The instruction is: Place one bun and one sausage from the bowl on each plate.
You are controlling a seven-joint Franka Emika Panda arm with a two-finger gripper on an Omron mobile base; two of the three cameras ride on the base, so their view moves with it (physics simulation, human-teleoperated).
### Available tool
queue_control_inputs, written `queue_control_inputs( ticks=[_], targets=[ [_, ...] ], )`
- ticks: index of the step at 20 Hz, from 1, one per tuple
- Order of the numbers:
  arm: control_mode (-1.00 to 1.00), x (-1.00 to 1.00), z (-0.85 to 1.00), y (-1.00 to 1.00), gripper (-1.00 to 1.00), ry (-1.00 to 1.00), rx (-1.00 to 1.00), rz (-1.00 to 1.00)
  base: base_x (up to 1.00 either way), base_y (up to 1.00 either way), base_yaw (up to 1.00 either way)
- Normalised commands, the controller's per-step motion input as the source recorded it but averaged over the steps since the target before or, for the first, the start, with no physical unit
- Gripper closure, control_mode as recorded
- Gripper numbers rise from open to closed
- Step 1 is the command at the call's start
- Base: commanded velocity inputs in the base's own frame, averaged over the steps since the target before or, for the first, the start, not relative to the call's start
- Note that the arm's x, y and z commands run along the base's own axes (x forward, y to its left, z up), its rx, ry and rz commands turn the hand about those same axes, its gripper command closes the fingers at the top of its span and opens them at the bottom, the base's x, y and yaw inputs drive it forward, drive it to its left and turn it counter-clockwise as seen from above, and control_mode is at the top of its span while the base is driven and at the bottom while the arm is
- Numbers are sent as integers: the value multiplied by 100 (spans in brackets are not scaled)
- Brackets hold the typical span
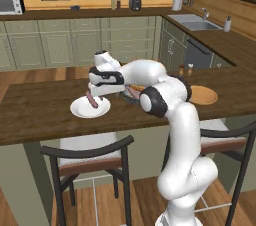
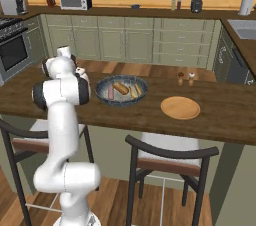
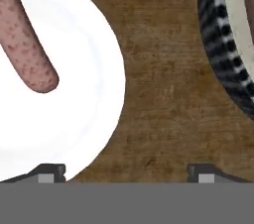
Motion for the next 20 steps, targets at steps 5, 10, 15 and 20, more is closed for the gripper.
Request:
queue_control_inputs(
  ticks=[5,10,15,20],
  targets=[
    [-100,-36,99,-100,-100,-18,12,-25,0,0,0],
    [-100,-9,34,-100,-100,-20,3,-14,0,0,0],
    [-100,76,-18,-99,-100,4,0,-5,0,0,0],
    [-100,81,-20,-17,-100,7,1,21,0,0,0]
  ],
)
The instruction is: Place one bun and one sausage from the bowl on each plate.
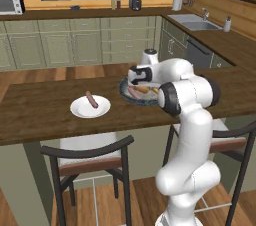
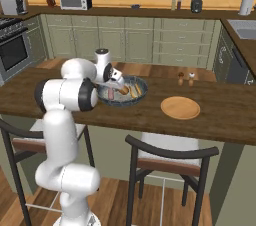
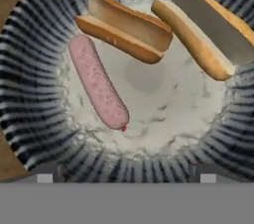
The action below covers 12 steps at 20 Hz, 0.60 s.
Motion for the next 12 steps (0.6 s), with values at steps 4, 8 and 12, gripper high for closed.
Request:
queue_control_inputs(
  ticks=[4,8,12],
  targets=[
    [-100,-3,-42,29,-100,1,0,30,0,0,0],
    [-100,8,-60,2,-100,0,-1,5,0,0,0],
    [-100,12,-26,-8,-100,0,0,0,0,0,0]
  ],
)
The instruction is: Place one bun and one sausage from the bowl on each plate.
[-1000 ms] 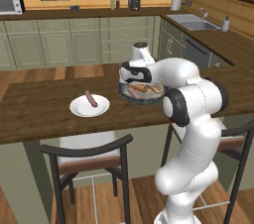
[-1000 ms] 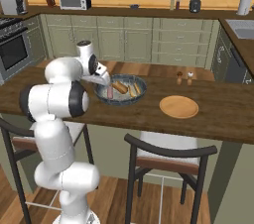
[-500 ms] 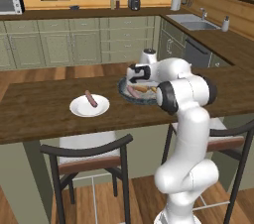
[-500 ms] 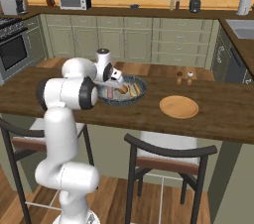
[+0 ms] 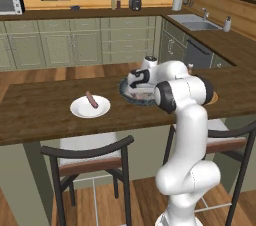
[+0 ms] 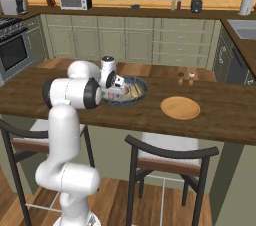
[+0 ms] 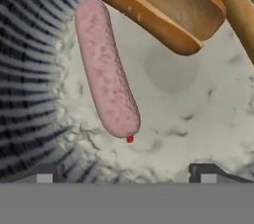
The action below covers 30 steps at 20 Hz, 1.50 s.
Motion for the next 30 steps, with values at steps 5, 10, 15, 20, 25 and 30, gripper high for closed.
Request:
queue_control_inputs(
  ticks=[5,10,15,20,25,30],
  targets=[
    [-100,16,-21,0,-100,8,0,0,0,0,0],
    [-100,51,-19,6,-100,6,0,0,0,0,0],
    [-100,38,-3,16,-100,0,0,0,0,0,0],
    [-100,-36,-74,0,-100,16,-3,0,0,0,0],
    [-100,-62,-57,-40,100,16,-2,-7,0,0,0],
    [-100,-18,15,-66,100,-7,1,-6,0,0,0]
  ],
)
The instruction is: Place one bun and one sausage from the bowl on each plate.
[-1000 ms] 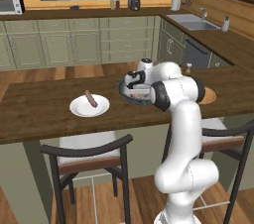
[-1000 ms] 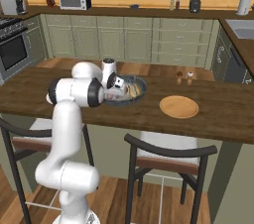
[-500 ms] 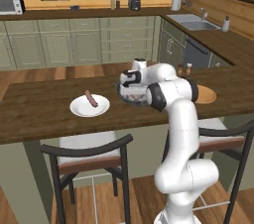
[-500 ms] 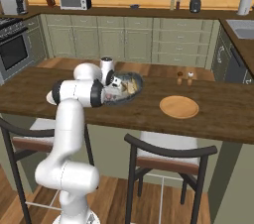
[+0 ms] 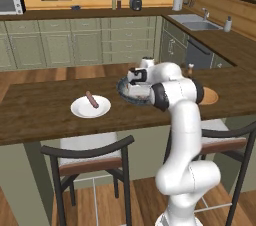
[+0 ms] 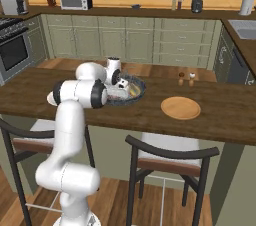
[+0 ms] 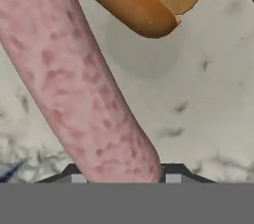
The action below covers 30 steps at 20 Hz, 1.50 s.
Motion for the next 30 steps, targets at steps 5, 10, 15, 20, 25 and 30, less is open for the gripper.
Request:
queue_control_inputs(
  ticks=[5,10,15,20,25,30],
  targets=[
    [-100,-47,97,-87,100,-47,2,-17,0,0,0],
    [-100,-46,95,-97,100,-26,3,-35,0,0,0],
    [-100,-67,35,-100,100,-5,1,-36,0,0,0],
    [-100,-15,0,-100,100,1,0,-38,0,0,0],
    [-100,9,-43,-100,100,3,-1,-28,0,0,0],
    [-100,12,-55,-33,100,12,-2,-2,0,0,0]
  ],
)
